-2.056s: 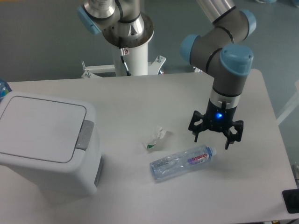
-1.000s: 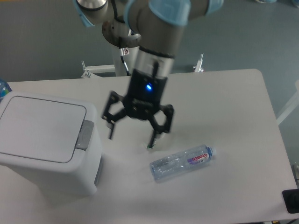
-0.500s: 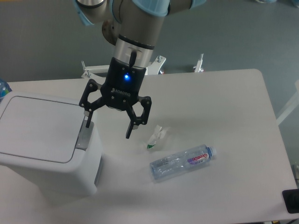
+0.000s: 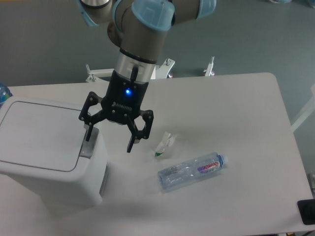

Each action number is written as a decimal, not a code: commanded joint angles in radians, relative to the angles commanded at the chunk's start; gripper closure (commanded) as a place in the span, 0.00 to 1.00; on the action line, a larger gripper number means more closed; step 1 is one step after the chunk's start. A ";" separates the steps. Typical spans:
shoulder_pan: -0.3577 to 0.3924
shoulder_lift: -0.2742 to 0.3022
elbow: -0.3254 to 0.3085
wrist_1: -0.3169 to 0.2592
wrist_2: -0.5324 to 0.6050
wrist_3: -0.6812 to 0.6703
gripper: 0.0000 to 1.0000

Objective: Open the trash can
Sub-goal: 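Lower the gripper finger onto the lid edge and push it up, then lift the gripper away as the lid flips fully open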

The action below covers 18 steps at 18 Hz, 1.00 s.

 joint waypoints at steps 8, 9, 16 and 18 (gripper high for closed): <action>-0.006 -0.008 -0.011 -0.002 0.008 0.000 0.00; -0.006 -0.008 -0.014 0.000 0.008 0.000 0.00; -0.006 -0.009 -0.015 0.000 0.014 0.000 0.00; -0.006 -0.015 -0.015 0.000 0.014 0.000 0.00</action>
